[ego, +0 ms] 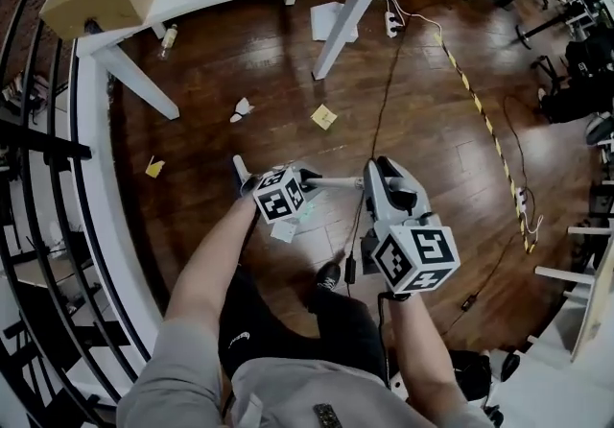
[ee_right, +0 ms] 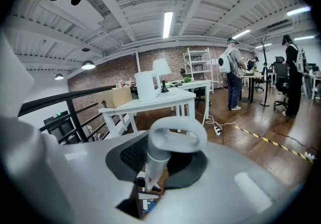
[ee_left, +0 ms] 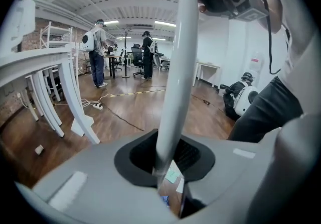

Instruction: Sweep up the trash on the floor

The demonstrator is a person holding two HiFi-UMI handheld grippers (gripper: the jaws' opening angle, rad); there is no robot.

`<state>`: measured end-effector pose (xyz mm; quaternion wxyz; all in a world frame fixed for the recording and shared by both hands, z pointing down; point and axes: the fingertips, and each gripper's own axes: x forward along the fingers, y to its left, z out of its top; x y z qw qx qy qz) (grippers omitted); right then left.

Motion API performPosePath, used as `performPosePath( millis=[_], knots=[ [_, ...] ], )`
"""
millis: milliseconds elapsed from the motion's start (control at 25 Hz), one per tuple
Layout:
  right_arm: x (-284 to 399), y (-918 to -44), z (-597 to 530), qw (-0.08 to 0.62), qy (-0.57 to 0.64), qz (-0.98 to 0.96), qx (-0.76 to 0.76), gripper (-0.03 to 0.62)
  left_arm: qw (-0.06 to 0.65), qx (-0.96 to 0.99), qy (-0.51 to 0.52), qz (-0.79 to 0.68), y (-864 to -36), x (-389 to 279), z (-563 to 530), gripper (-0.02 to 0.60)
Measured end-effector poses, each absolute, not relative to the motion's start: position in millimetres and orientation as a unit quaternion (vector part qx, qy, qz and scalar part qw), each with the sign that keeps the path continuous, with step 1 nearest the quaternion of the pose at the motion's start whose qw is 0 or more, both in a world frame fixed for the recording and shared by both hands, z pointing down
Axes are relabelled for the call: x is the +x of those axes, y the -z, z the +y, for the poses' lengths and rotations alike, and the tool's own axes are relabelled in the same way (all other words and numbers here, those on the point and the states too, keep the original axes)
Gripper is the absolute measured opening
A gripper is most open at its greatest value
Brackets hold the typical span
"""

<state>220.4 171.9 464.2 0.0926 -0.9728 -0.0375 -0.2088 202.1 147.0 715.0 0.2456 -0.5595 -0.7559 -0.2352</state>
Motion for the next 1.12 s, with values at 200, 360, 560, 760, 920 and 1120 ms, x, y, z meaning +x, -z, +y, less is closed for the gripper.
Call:
performPosePath(
  millis=[200,360,560,760,920,1120],
  knots=[
    [200,-451,217,0.113,0.182,0.001,-0.977,0.065,0.275,-0.559,0.247,-0.743,-704,183,181,0.058],
    [217,-434,193,0.129,0.158,0.063,-0.977,0.064,0.293,-0.586,0.268,-0.706,-687,204,150,0.058],
    [260,-437,122,0.152,0.157,0.11,-0.97,0.065,0.325,-0.599,0.29,-0.672,-685,256,62,0.058],
    [323,-467,33,0.186,0.17,0.12,-0.96,0.065,0.341,-0.592,0.317,-0.658,-708,320,-43,0.061],
    [377,-500,-32,0.197,0.19,0.119,-0.954,0.065,0.348,-0.563,0.344,-0.666,-741,364,-113,0.061],
    [418,-531,-66,0.196,0.212,0.09,-0.953,0.066,0.339,-0.545,0.346,-0.684,-774,404,-141,0.064]
  ],
)
